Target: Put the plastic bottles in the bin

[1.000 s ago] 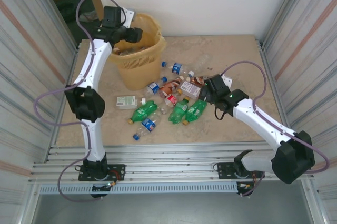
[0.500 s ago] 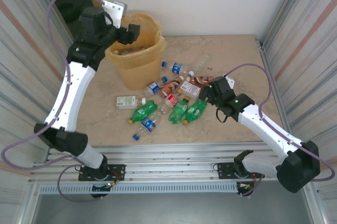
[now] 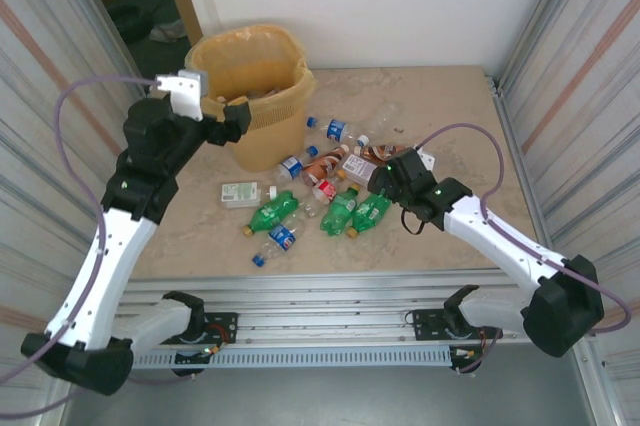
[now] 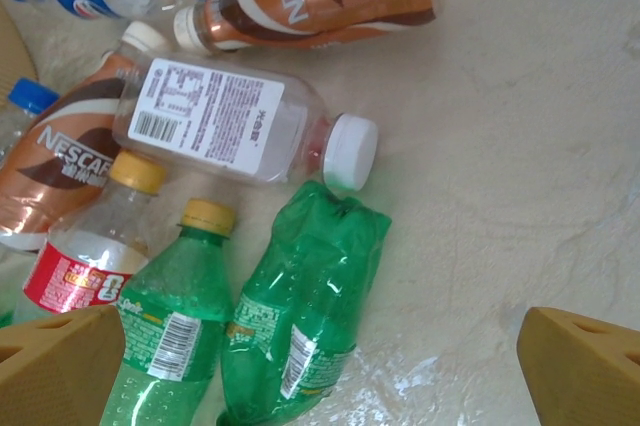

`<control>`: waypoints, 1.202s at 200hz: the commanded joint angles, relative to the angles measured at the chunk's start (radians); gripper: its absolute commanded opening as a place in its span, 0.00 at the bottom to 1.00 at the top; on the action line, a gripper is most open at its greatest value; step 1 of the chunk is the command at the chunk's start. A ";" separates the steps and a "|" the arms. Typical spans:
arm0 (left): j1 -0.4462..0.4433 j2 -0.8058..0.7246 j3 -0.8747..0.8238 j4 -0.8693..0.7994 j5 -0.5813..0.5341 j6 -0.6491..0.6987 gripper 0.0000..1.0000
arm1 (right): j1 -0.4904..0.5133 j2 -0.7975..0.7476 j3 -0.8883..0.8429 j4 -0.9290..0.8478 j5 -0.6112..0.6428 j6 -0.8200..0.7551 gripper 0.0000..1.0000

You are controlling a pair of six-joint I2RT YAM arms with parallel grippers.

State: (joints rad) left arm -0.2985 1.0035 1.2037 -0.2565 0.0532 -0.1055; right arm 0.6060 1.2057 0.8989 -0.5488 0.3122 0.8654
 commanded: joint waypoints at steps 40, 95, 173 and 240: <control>-0.004 -0.168 -0.278 0.143 -0.057 -0.196 0.99 | 0.046 0.089 -0.001 0.006 -0.010 0.109 0.99; -0.003 -0.218 -0.417 0.215 -0.144 -0.307 0.99 | 0.056 0.152 -0.058 0.070 -0.096 0.187 0.95; 0.004 -0.225 -0.531 0.274 -0.211 -0.413 0.99 | 0.107 0.240 -0.078 0.102 -0.144 0.248 0.93; 0.013 -0.240 -0.552 0.286 -0.219 -0.423 0.99 | 0.120 0.248 -0.121 0.116 -0.161 0.275 0.89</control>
State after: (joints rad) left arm -0.2939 0.7815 0.6605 -0.0090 -0.1432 -0.5072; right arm 0.7166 1.4456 0.7937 -0.4313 0.1577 1.1088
